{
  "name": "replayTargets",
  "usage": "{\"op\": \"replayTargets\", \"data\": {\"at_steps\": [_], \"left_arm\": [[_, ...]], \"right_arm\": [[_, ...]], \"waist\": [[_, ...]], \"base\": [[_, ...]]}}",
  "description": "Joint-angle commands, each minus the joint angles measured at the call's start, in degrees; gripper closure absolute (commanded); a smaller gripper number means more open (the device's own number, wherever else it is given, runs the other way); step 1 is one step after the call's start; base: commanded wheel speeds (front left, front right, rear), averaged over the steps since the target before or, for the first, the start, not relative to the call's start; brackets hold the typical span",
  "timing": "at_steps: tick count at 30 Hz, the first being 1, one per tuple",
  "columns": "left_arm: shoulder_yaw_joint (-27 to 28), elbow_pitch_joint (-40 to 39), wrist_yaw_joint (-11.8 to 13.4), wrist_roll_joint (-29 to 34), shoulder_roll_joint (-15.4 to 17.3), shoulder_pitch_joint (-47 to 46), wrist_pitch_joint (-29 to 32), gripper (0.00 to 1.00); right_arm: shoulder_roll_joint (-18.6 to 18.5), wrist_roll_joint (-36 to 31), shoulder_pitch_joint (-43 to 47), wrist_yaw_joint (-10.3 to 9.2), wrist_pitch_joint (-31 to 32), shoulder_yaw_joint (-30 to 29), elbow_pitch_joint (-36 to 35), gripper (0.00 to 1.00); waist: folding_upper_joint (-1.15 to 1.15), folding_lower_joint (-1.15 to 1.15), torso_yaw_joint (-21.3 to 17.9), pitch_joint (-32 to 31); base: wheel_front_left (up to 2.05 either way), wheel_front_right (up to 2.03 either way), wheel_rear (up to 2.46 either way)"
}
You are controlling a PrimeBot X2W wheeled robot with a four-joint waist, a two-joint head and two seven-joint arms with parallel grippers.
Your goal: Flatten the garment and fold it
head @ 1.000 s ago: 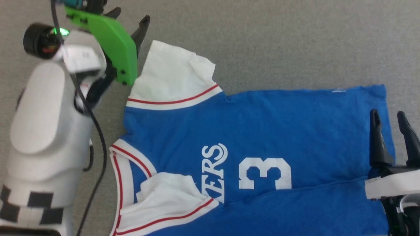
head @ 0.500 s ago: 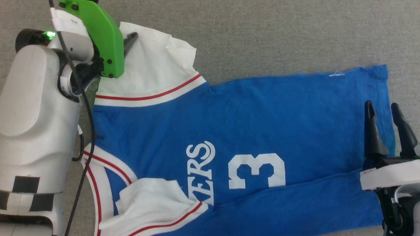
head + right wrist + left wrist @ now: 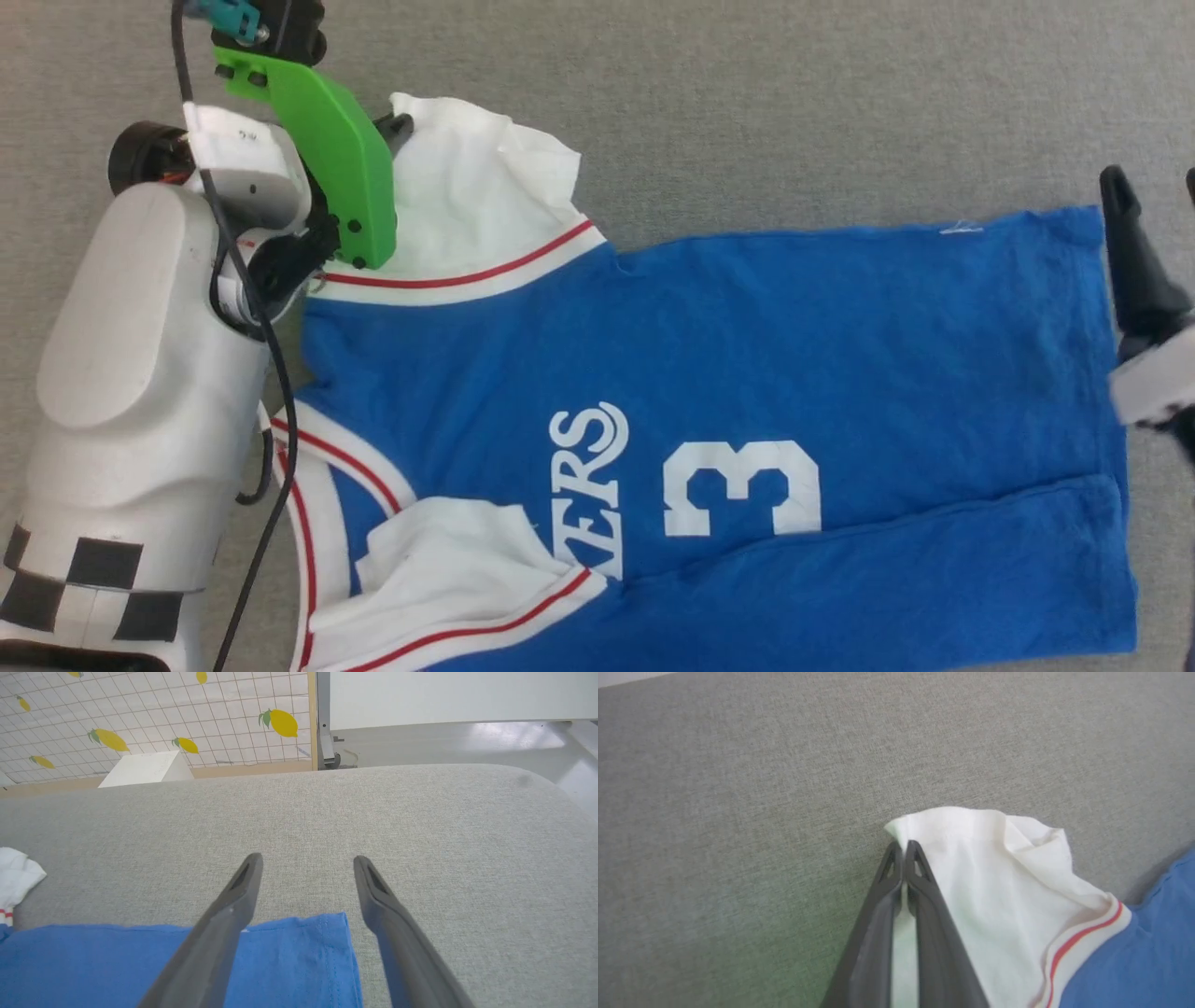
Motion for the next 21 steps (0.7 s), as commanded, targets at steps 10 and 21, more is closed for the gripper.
{"op": "replayTargets", "data": {"at_steps": [10,21], "left_arm": [[-0.73,-0.11,-0.14,-0.87,-0.27,0.71,-2.6,1.0],[-1.52,1.4,0.24,-0.32,-0.82,-0.73,-3.68,1.0]], "right_arm": [[-1.33,0.0,-9.23,-0.06,26.37,-7.68,9.49,0.0],[1.1,0.22,-11.64,-0.06,34.04,-9.82,14.26,0.62]], "waist": [[0.0,-0.01,2.47,-0.33],[0.0,-0.01,4.04,1.29]], "base": [[0.0,0.0,0.0],[0.0,0.0,0.0]]}}
